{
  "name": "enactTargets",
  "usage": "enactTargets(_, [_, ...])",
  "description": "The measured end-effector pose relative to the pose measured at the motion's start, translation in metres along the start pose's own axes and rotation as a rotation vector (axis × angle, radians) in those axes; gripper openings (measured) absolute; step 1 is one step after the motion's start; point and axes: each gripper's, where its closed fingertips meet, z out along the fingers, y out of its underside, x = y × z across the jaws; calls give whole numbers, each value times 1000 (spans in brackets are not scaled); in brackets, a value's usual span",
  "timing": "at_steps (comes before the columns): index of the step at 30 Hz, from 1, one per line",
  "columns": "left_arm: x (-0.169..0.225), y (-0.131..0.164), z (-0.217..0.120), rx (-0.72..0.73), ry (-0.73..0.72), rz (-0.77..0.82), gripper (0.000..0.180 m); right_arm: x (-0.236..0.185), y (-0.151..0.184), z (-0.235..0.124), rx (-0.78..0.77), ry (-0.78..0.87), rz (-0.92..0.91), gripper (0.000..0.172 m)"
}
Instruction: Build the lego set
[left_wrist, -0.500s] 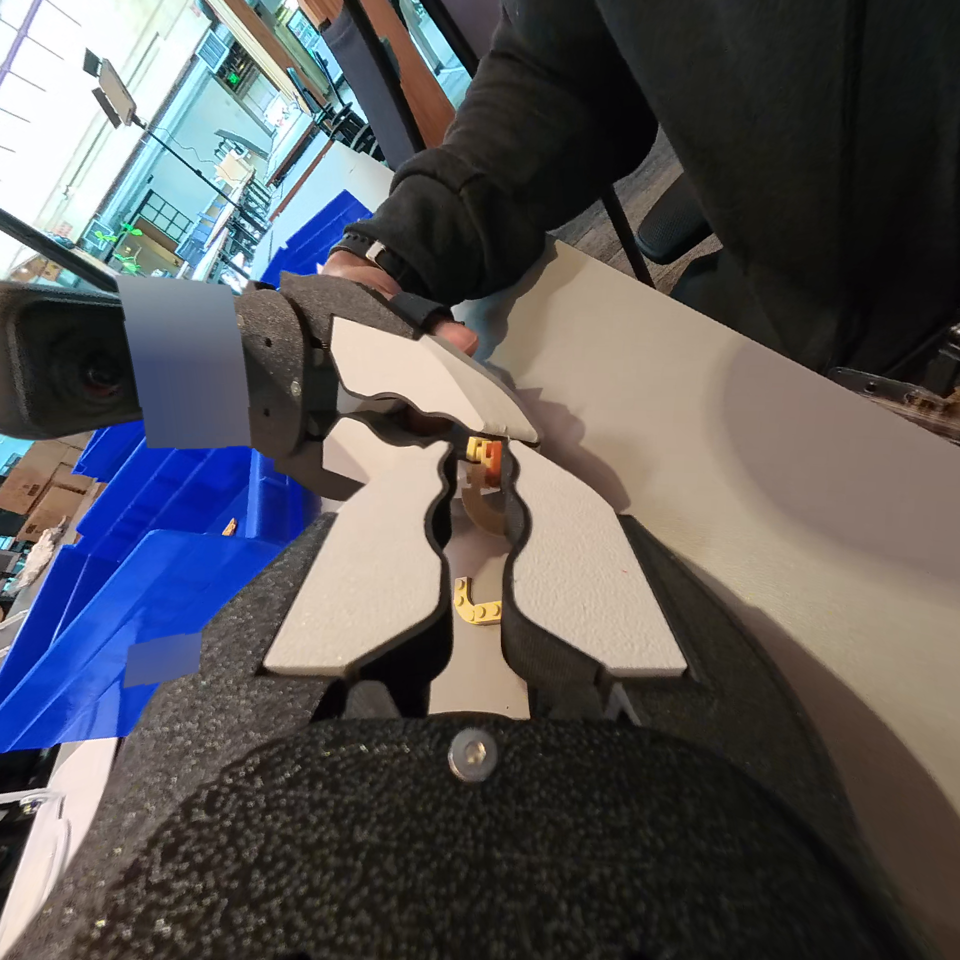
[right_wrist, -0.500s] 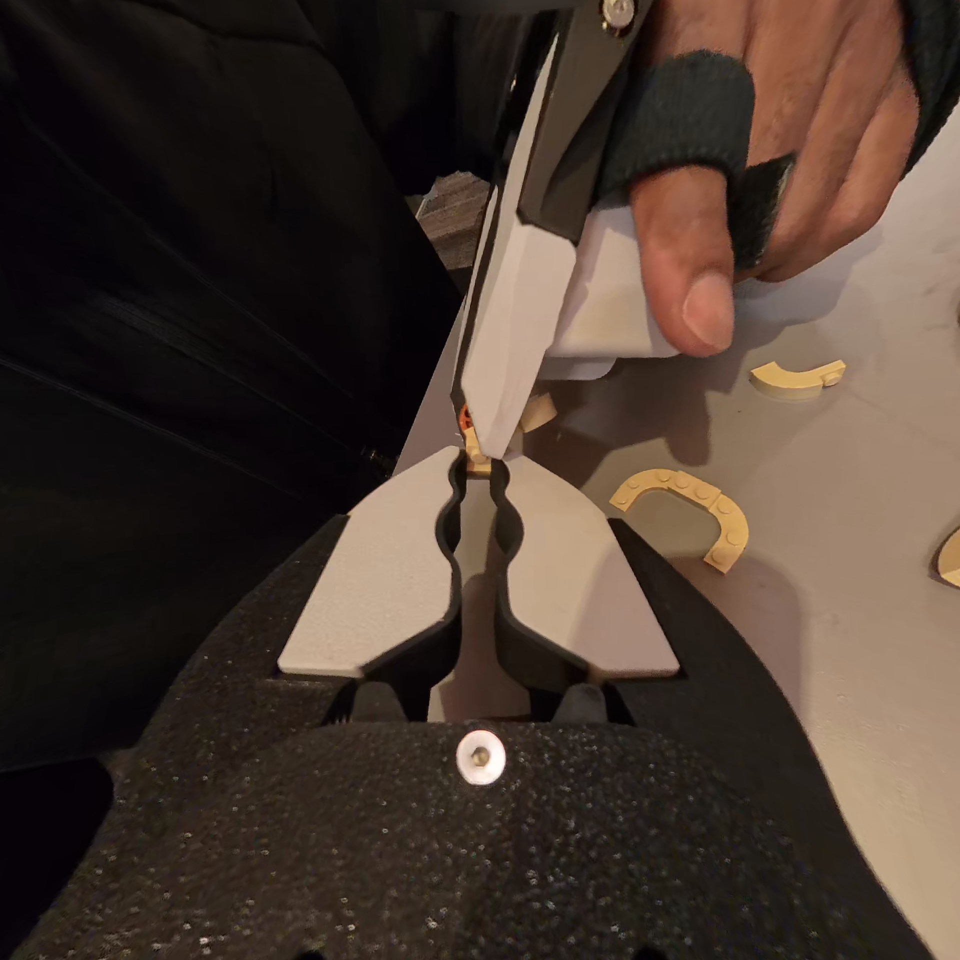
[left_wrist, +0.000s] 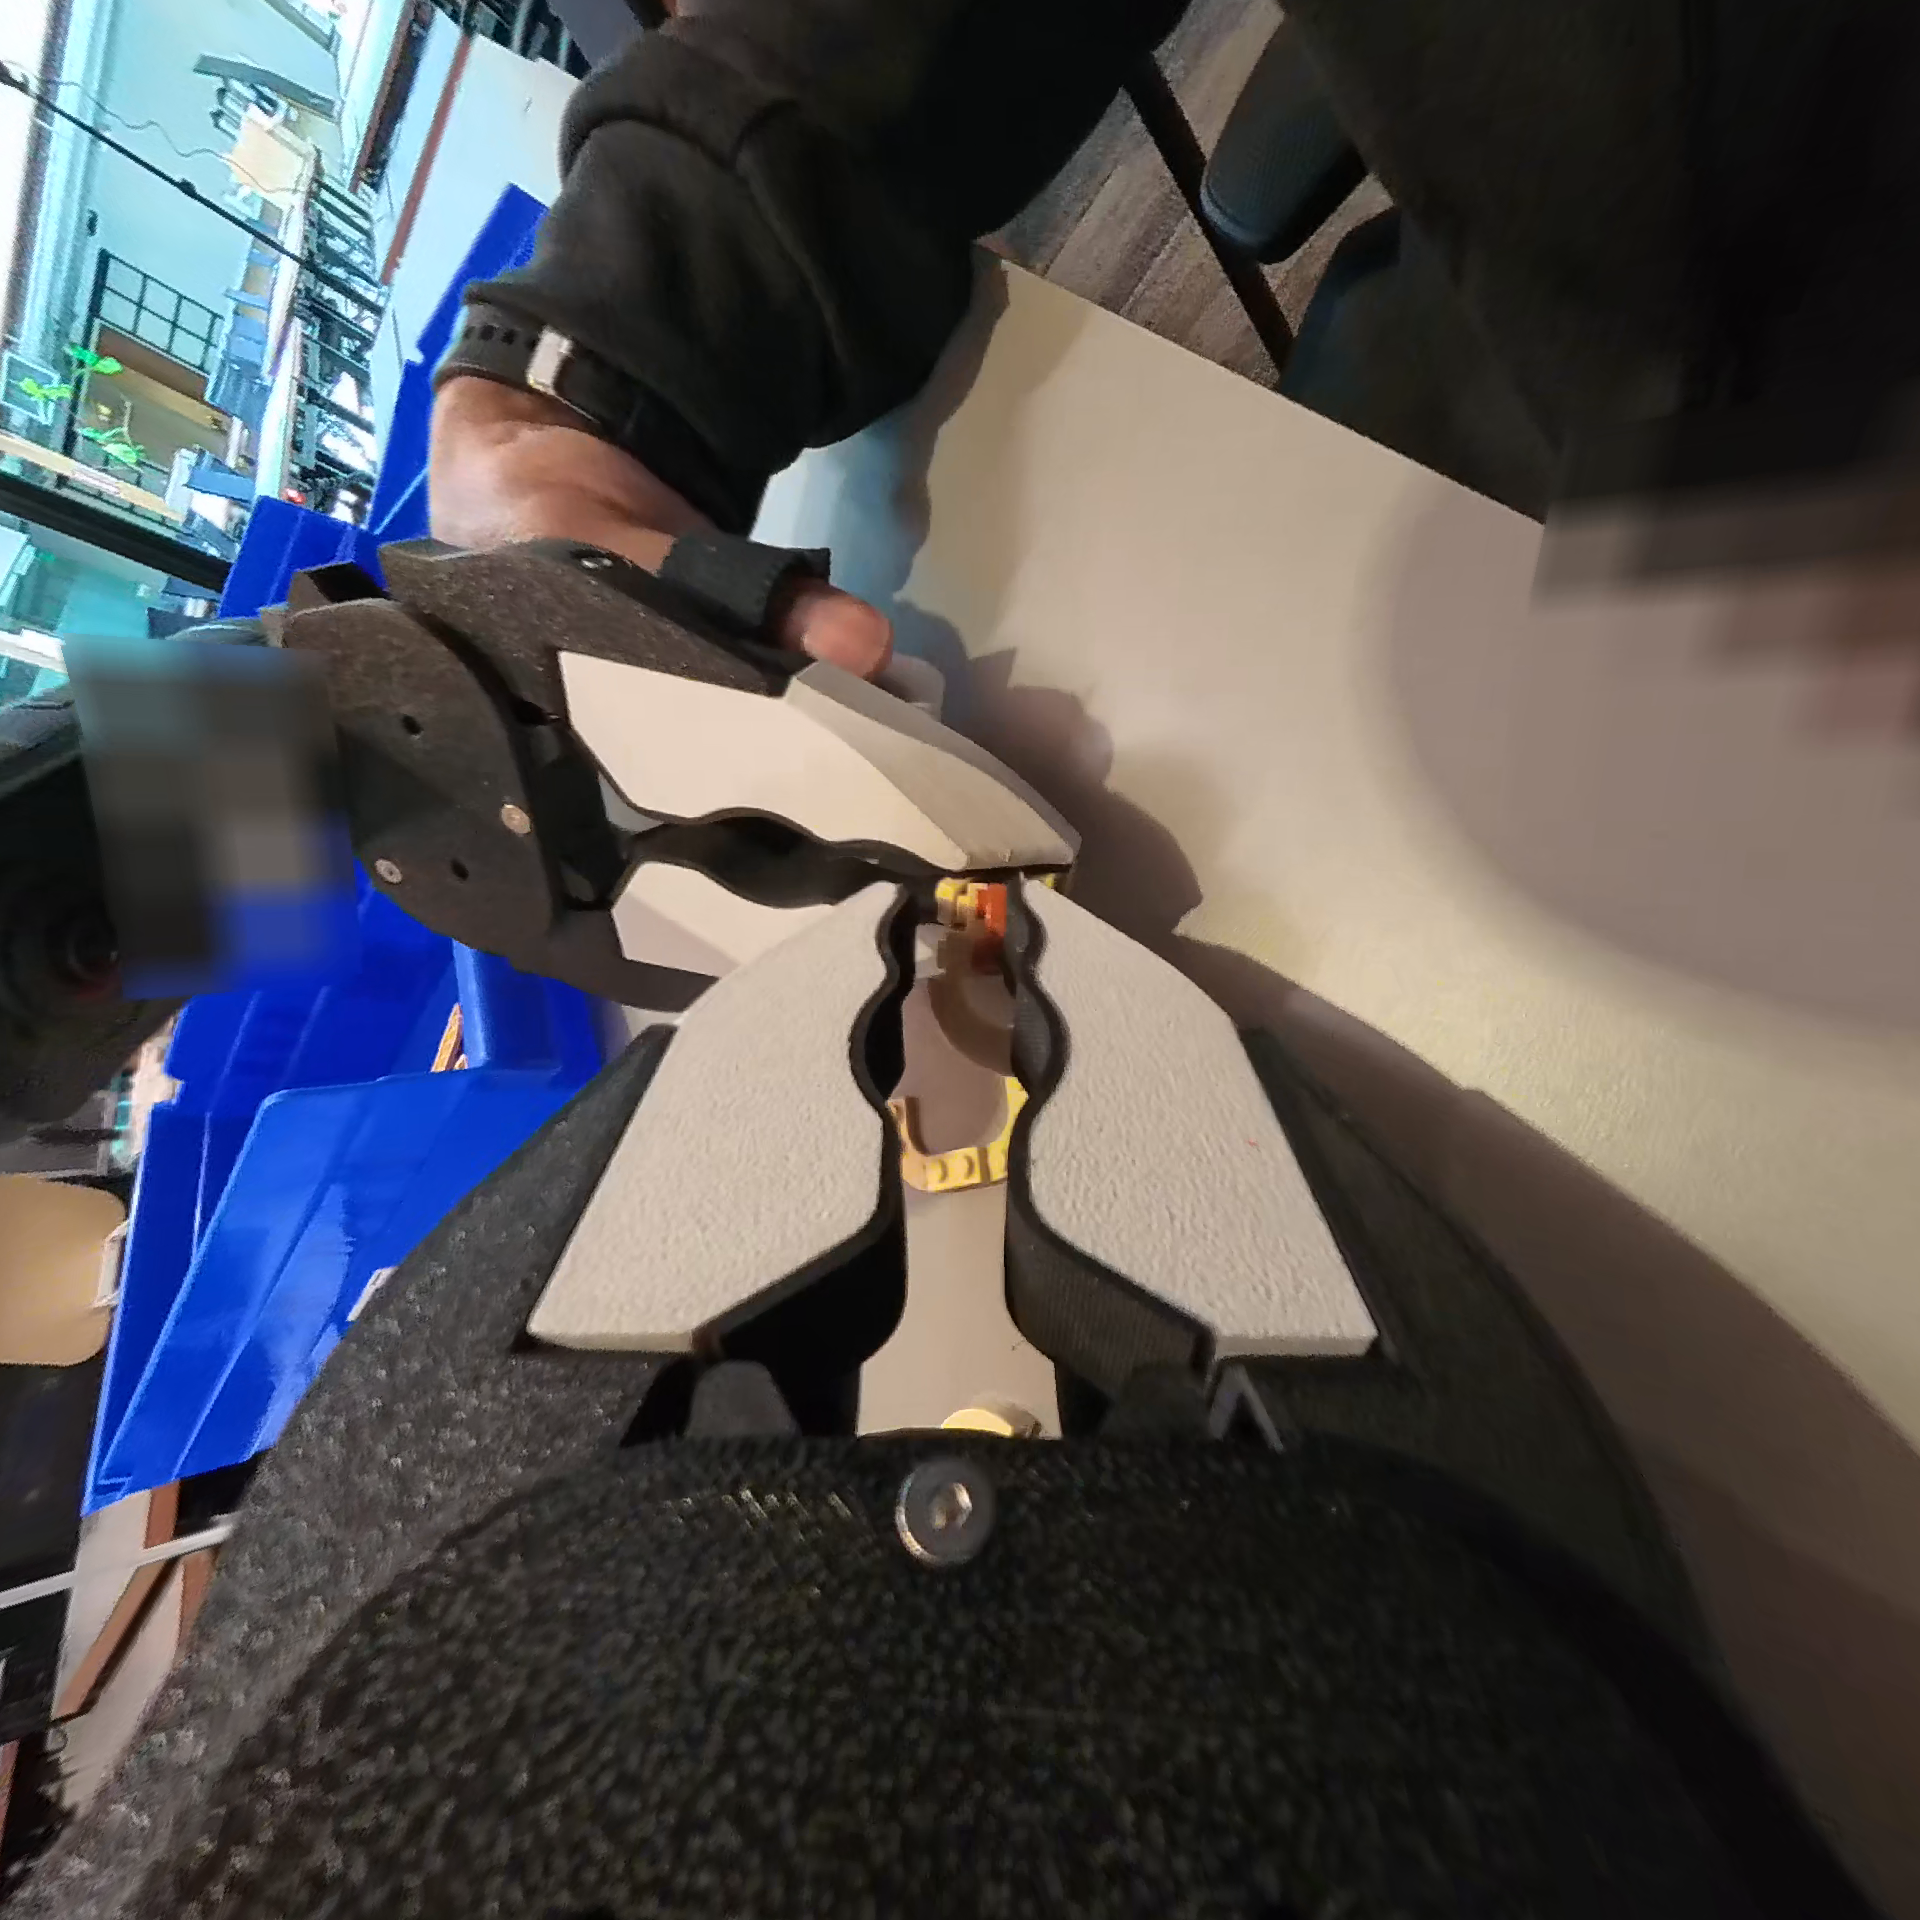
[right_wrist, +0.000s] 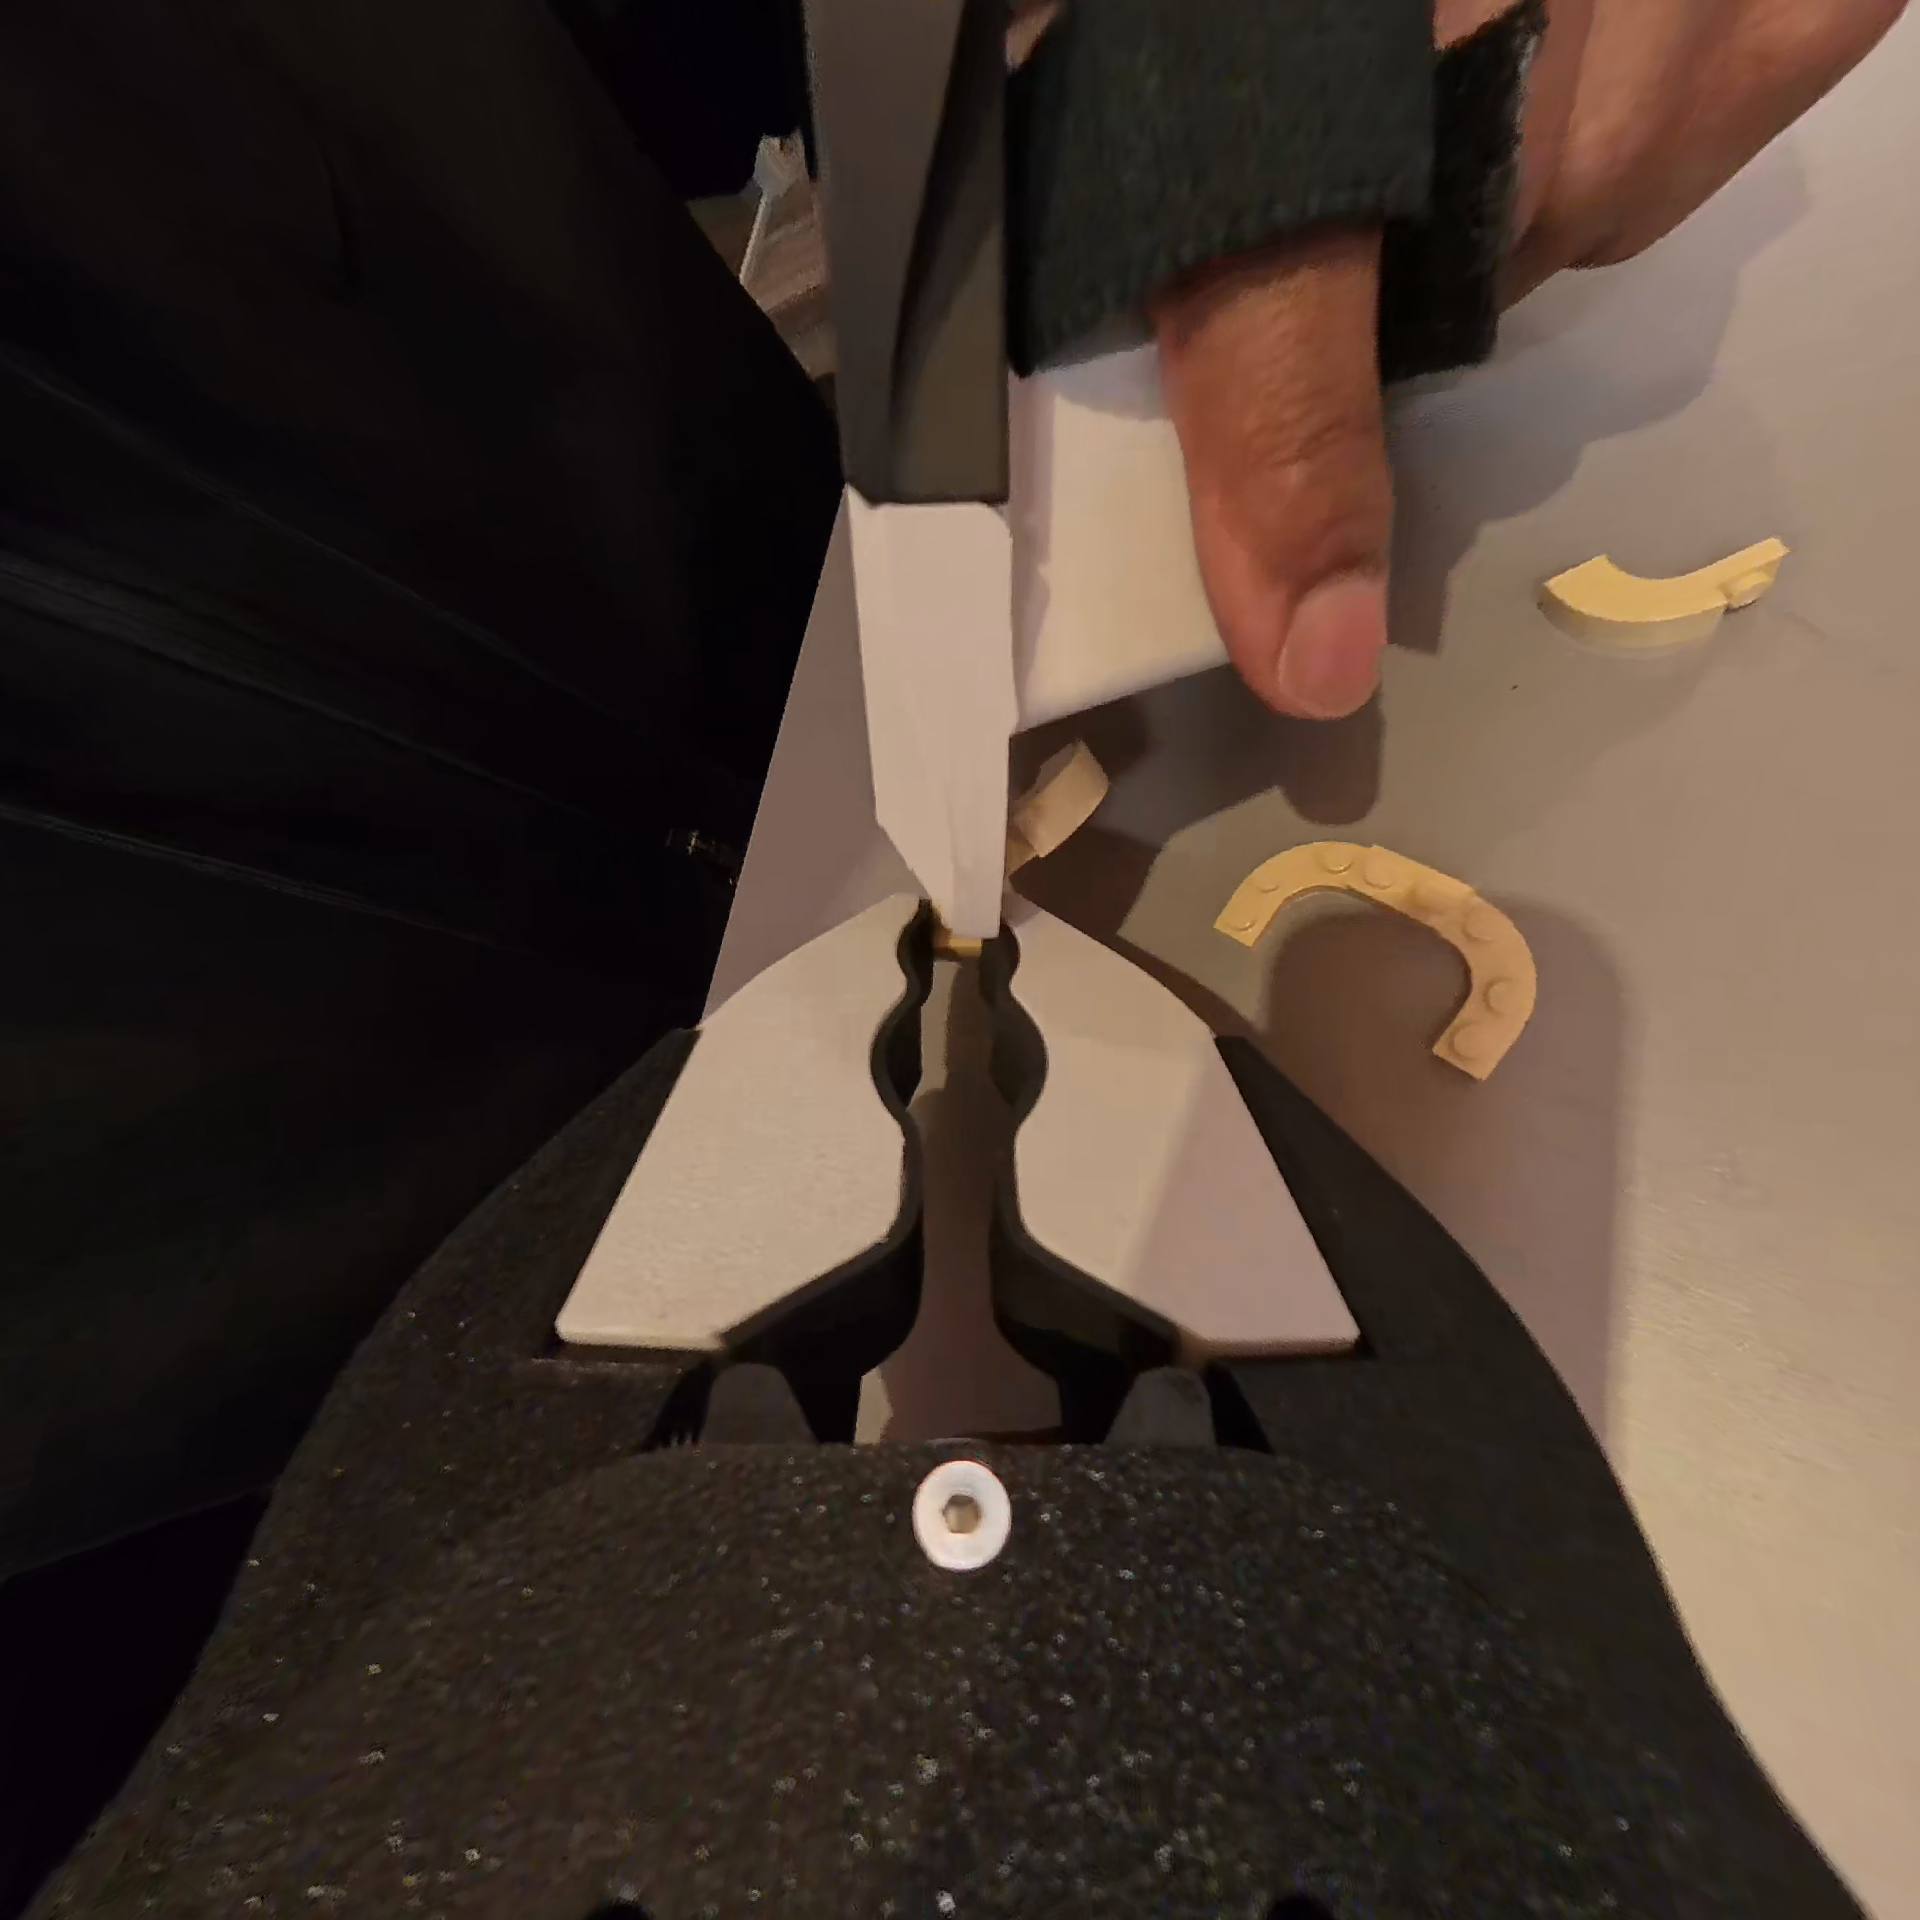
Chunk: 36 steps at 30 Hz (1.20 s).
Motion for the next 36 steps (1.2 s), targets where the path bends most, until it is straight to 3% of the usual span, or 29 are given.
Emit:
enactTargets(9, [12,-6,3,23,79,-25,12,-6,5,8,-81,-8,-35,7])
enactTargets(26, [-3,-2,-4,67,1,-127,12,2,-6,-6,45,39,-14,22])
enactTargets(30, [-21,3,-12,70,-106,-171,12,4,-18,-19,165,33,15,27])
enactTargets(36, [-68,14,-46,102,-389,-290,11,13,-64,-57,545,-28,110,24])
